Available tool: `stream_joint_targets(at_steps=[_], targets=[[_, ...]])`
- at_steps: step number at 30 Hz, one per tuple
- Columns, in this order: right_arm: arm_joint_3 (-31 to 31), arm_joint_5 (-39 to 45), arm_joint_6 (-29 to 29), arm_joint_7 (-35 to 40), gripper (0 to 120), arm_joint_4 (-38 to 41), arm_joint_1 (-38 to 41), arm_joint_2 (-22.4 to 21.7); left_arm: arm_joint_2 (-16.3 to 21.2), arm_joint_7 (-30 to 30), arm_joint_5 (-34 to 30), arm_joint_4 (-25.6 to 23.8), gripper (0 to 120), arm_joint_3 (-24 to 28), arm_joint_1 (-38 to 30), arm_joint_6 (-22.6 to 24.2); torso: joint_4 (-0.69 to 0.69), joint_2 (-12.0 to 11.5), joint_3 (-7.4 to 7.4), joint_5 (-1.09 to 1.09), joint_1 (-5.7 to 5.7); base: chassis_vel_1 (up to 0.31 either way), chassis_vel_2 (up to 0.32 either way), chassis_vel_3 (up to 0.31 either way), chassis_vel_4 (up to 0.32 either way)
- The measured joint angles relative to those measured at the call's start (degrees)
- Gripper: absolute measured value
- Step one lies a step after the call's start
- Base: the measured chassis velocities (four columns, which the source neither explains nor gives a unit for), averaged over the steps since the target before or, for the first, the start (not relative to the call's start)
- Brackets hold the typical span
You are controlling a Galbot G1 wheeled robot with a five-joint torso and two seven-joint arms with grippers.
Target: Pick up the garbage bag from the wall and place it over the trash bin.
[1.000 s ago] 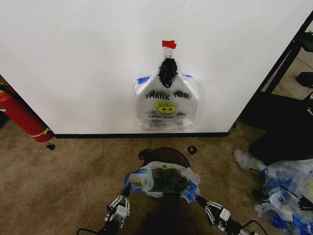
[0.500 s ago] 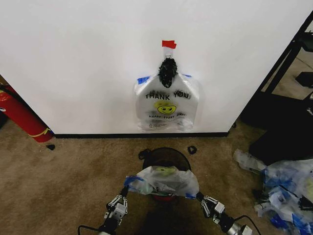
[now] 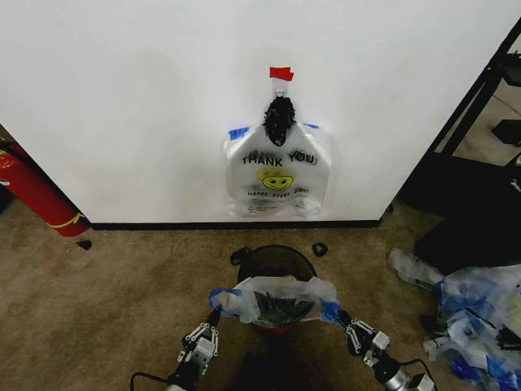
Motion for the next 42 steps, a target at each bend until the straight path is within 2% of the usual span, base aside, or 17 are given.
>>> stream_joint_targets(at_steps=[7, 11, 21, 25, 32, 33, 34, 35, 36, 37, 39, 40, 42], targets=[[-0.72, -1.39, 0.00, 1.19, 0, -0.91, 0.27, 1.31, -0.55, 0.26, -0.99, 1.86, 0, -0.13, -0.79, 1.14, 0.00, 0.00, 0.00, 0.00, 0.00, 0.000, 0.000, 0.000, 0.000], [-3.60, -2.00, -0.88, 5.80, 0, -1.68, 1.25, 3.21, -0.94, 0.23, -1.11, 3.35, 0, -0.79, -0.94, 2.35, 0.01, 0.00, 0.00, 0.01, 0.00, 0.000, 0.000, 0.000, 0.000], [-6.29, -1.26, -3.26, 12.81, 0, -0.50, 1.34, 4.26, -1.50, -0.76, -0.67, 1.95, 0, -1.16, 0.29, 2.71, 0.01, 0.00, 0.00, 0.00, 0.00, 0.000, 0.000, 0.000, 0.000], [-5.33, -1.85, -3.59, 11.45, 2, 1.12, 0.05, 3.33, -1.16, -0.92, -0.68, 0.51, 3, -1.08, 1.25, 2.33, 0.01, 0.00, 0.00, 0.00, 0.00, 0.000, 0.000, 0.000, 0.000], [1.28, -4.60, -2.90, 0.17, 30, 3.87, -2.51, -1.09, 1.69, 1.04, 0.03, -4.19, 31, -2.07, 5.05, 2.20, 0.01, 0.00, 0.00, 0.01, 0.00, 0.000, 0.000, 0.000, 0.000], [1.28, -4.60, -2.90, 0.17, 30, 3.87, -2.51, -1.09, 1.69, 1.04, 0.03, -4.19, 31, -2.07, 5.05, 2.20, 0.01, 0.00, 0.00, 0.01, 0.00, 0.000, 0.000, 0.000, 0.000], [2.66, -4.66, -2.88, -2.08, 36, 4.28, -2.79, -1.77, 2.54, 2.45, 0.06, -5.05, 36, -2.81, 5.97, 2.25, 0.00, 0.00, 0.00, 0.01, 0.00, 0.000, 0.000, 0.000, 0.000], [3.24, -4.68, -2.90, -3.26, 37, 4.44, -2.86, -1.99, 2.81, 3.05, 0.06, -5.34, 37, -3.10, 6.32, 2.25, 0.00, 0.00, 0.00, 0.01, 0.00, 0.000, 0.000, 0.000, 0.000], [5.68, -4.77, -3.30, -8.64, 45, 5.12, -3.16, -2.76, 3.71, 5.49, 0.12, -6.18, 46, -4.35, 7.65, 2.12, 0.00, 0.00, 0.00, 0.00, 0.00, 0.000, 0.000, 0.000, 0.000], [6.27, -4.78, -3.49, -10.04, 46, 5.35, -3.23, -2.89, 3.93, 6.09, 0.20, -6.40, 46, -4.68, 7.99, 2.00, 0.01, 0.00, 0.00, 0.00, 0.00, 0.000, 0.000, 0.000, 0.000], [9.37, -4.67, -5.37, -17.93, 56, 7.10, -3.79, -3.68, 4.91, 8.85, 0.86, -7.87, 58, -6.31, 9.83, 0.76, 0.01, 0.00, 0.00, 0.01, 0.00, 0.000, 0.000, 0.000, 0.000], [9.37, -4.67, -5.37, -17.93, 56, 7.10, -3.79, -3.68, 4.91, 8.85, 0.86, -7.87, 58, -6.31, 9.83, 0.76, 0.01, 0.00, 0.00, 0.01, 0.00, 0.000, 0.000, 0.000, 0.000], [10.84, -4.64, -6.73, -21.95, 64, 8.29, -4.10, -3.93, 5.21, 10.27, 1.09, -8.92, 64, -7.02, 10.73, 0.06, 0.00, 0.00, 0.00, 0.00, 0.00, 0.000, 0.000, 0.000, 0.000]])
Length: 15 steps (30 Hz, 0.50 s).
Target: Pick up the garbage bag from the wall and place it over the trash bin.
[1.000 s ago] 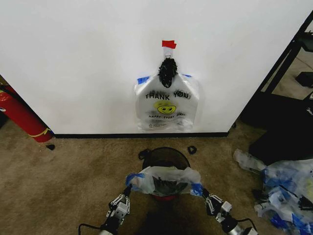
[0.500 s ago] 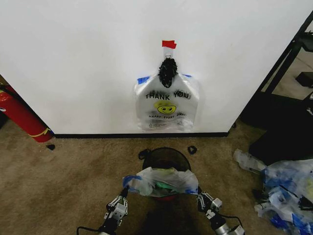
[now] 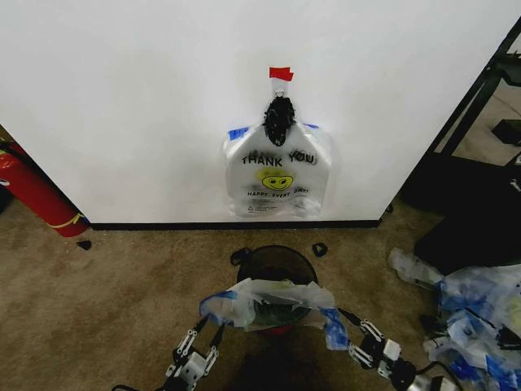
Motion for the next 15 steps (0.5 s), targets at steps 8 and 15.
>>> stream_joint_targets(at_steps=[8, 15], targets=[[5.32, -0.59, -4.72, -10.18, 94, 5.52, 0.45, -0.86, 1.14, 4.39, 2.51, -4.63, 96, -3.57, 4.25, -3.05, 0.00, 0.00, 0.00, 0.00, 0.00, 0.000, 0.000, 0.000, 0.000], [5.72, 2.11, -5.97, -10.17, 100, 10.28, 0.11, -1.04, 1.80, 4.86, 4.11, -6.52, 100, -5.51, 7.52, -3.51, 0.00, 0.00, 0.00, 0.00, 0.00, 0.000, 0.000, 0.000, 0.000]])
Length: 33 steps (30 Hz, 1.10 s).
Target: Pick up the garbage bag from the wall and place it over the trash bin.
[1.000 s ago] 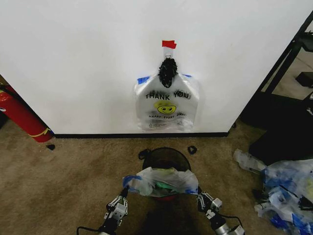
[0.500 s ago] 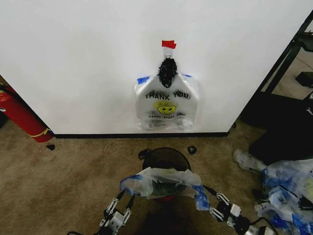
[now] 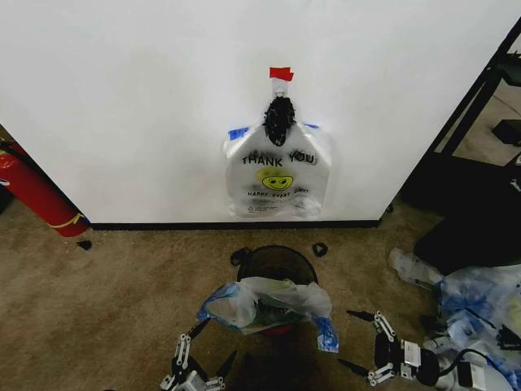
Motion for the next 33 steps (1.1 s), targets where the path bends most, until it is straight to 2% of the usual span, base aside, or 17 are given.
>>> stream_joint_targets(at_steps=[6, 11, 12, 13, 16, 18, 19, 20, 22, 23, 24, 26, 27, 28, 29, 31, 33], targets=[[-1.95, 5.02, -0.08, 4.91, 100, 4.48, -0.30, 0.44, -0.01, 0.02, 0.07, -1.78, 100, -2.17, 2.55, -0.02, 0.00, 0.00, 0.00, -0.01, 0.00, 0.000, 0.000, 0.000, 0.000], [-5.25, 9.70, 2.24, 17.12, 100, 8.58, 0.09, 1.37, 1.68, -0.05, -2.31, -6.10, 100, -8.31, 4.34, 0.26, 0.00, 0.00, 0.00, 0.00, 0.00, 0.000, 0.000, 0.000, 0.000], [-5.25, 9.70, 2.24, 17.12, 100, 8.58, 0.09, 1.37, 1.68, -0.05, -2.31, -6.10, 100, -8.31, 4.34, 0.26, 0.00, 0.00, 0.00, 0.00, 0.00, 0.000, 0.000, 0.000, 0.000], [-6.05, 9.68, 3.20, 22.09, 100, 10.01, 0.08, 1.73, 2.34, 0.17, -3.55, -6.88, 100, -9.35, 3.68, 0.83, 0.02, 0.00, 0.00, 0.00, 0.00, 0.000, 0.000, 0.000, 0.000], [-7.46, 6.29, 5.32, 38.33, 100, 14.24, 0.10, 2.61, 4.63, 1.62, -8.89, -8.99, 100, -10.37, -0.87, 4.32, 0.00, 0.00, 0.00, -0.01, 0.00, 0.000, 0.000, 0.000, 0.000], [-7.98, 0.98, 5.50, 49.37, 100, 17.19, 0.38, 3.06, 6.14, 3.44, -15.24, -10.27, 100, -10.24, -4.28, 7.38, -0.06, 0.00, 0.00, -0.03, 0.01, 0.000, 0.000, 0.000, 0.000], [-7.98, 0.98, 5.50, 49.37, 100, 17.19, 0.38, 3.06, 6.14, 3.44, -15.24, -10.27, 100, -10.24, -4.28, 7.38, -0.06, 0.00, 0.00, -0.03, 0.01, 0.000, 0.000, 0.000, 0.000], [-8.23, -1.78, 5.12, 53.47, 100, 17.90, 0.97, 3.18, 6.48, 3.92, -18.08, -10.74, 100, -10.10, -5.21, 8.65, -0.07, 0.00, 0.00, -0.02, 0.00, 0.000, 0.000, 0.000, 0.000], [-8.43, -9.53, 3.71, 62.22, 100, 19.05, 2.40, 3.42, 7.26, 4.54, -25.70, -11.34, 100, -8.68, -7.79, 11.74, 0.05, 0.00, 0.01, 0.00, 0.00, 0.000, 0.000, 0.000, 0.000], [-8.16, -14.11, 2.98, 65.65, 100, 19.41, 2.90, 3.58, 7.79, 4.96, -29.71, -11.29, 100, -7.63, -9.68, 13.22, 0.04, 0.00, 0.01, -0.01, 0.00, 0.000, 0.000, 0.000, 0.000], [-7.97, -17.15, 2.34, 67.60, 100, 19.53, 3.28, 3.62, 8.02, 5.46, -32.55, -11.04, 100, -6.99, -11.25, 14.17, -0.02, 0.00, 0.01, -0.03, 0.00, 0.000, 0.000, 0.000, 0.000], [-7.96, -17.96, 2.13, 68.12, 100, 19.54, 3.43, 3.62, 8.05, 5.62, -33.28, -10.95, 100, -6.88, -11.60, 14.41, -0.03, 0.00, 0.01, -0.03, 0.00, 0.000, 0.000, 0.000, 0.000], [-8.01, -21.65, 0.93, 70.33, 100, 19.55, 4.36, 3.56, 8.02, 6.34, -36.53, -10.44, 100, -6.53, -13.20, 15.50, -0.04, 0.00, 0.01, -0.03, 0.00, 0.000, 0.000, 0.000, 0.000], [-8.00, -26.07, -2.47, 73.67, 100, 20.50, 4.88, 3.20, 8.45, 7.62, -43.23, -8.96, 100, -5.16, -17.30, 18.79, 0.08, 0.00, 0.01, 0.02, 0.00, 0.000, 0.000, 0.000, 0.000], [-7.78, -26.83, -5.64, 75.11, 100, 21.64, 4.37, 2.84, 9.14, 8.05, -47.15, -7.95, 100, -3.99, -20.68, 21.62, 0.01, 0.00, 0.01, -0.03, 0.01, 0.000, 0.000, 0.000, 0.000], [-7.50, -26.63, -10.59, 76.41, 100, 23.19, 3.60, 2.35, 10.76, 6.14, -53.13, -5.89, 100, -1.02, -27.85, 27.38, -0.02, 0.00, 0.01, -0.03, 0.01, 0.000, 0.000, 0.000, 0.000], [-7.42, -26.56, -11.56, 76.59, 100, 23.43, 3.49, 2.31, 11.27, 5.13, -54.88, -5.25, 100, 0.27, -30.24, 29.47, -0.02, -0.01, 0.01, 0.00, 0.01, 0.000, 0.000, 0.000, 0.000]])
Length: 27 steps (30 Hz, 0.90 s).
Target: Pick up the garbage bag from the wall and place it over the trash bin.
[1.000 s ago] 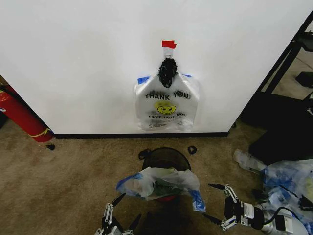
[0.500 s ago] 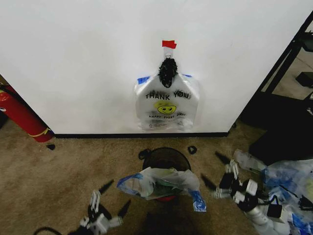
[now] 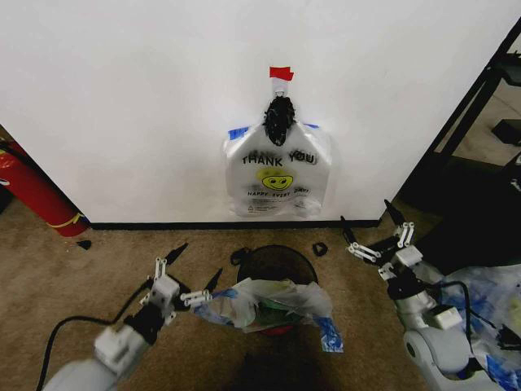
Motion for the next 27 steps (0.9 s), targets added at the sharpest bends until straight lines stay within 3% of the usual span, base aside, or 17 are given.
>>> stream_joint_targets(at_steps=[2, 3, 6, 7, 10, 12, 17, 27], targets=[[0.36, -0.09, -2.08, 0.20, 100, 0.57, -0.23, -0.04, 0.96, -1.58, -4.53, 1.26, 100, 3.01, -5.09, 5.73, -0.03, 0.00, 0.00, 0.00, 0.00, 0.000, 0.000, 0.000, 0.000], [0.64, -0.38, -4.10, 0.73, 100, 1.19, -0.44, 0.06, 1.35, -2.62, -9.58, 2.34, 100, 6.29, -10.02, 11.66, 0.02, 0.00, 0.00, -0.01, 0.00, 0.000, 0.000, 0.000, 0.000], [0.73, -1.02, -5.37, 2.35, 100, 1.77, -0.47, 0.74, 0.94, -2.88, -15.55, 4.30, 100, 11.67, -18.72, 21.81, 0.02, 0.00, 0.00, 0.00, 0.00, 0.000, 0.000, 0.000, 0.000], [0.73, -1.02, -5.37, 2.35, 100, 1.77, -0.47, 0.74, 0.94, -2.88, -15.55, 4.30, 100, 11.67, -18.72, 21.81, 0.02, 0.00, 0.00, 0.00, 0.00, 0.000, 0.000, 0.000, 0.000], [1.25, -2.01, -4.90, 3.11, 100, 1.68, -0.31, 1.57, -0.80, -4.46, -19.16, 6.76, 100, 17.89, -27.45, 32.29, 0.03, 0.00, 0.00, 0.02, 0.00, 0.000, 0.000, 0.000, 0.000], [1.75, -2.30, -4.31, 3.78, 100, 1.54, -0.62, 1.93, -2.16, -5.03, -19.76, 8.73, 100, 21.62, -31.67, 35.67, 0.02, 0.00, 0.00, 0.00, 0.00, 0.000, 0.000, 0.000, 0.000], [2.85, -2.28, -2.72, 4.15, 100, 1.40, -1.95, 2.18, -4.76, -5.26, -21.49, 11.02, 100, 26.15, -37.96, 40.67, 0.02, 0.00, 0.00, 0.00, 0.00, 0.000, 0.000, 0.000, 0.000], [3.30, -2.42, 0.74, 4.15, 100, 0.66, -3.33, 2.92, -8.91, -4.55, -14.81, 19.55, 100, 36.39, -46.18, 40.87, 0.02, 0.00, -0.01, 0.01, 0.00, 0.000, 0.000, 0.000, 0.000]])
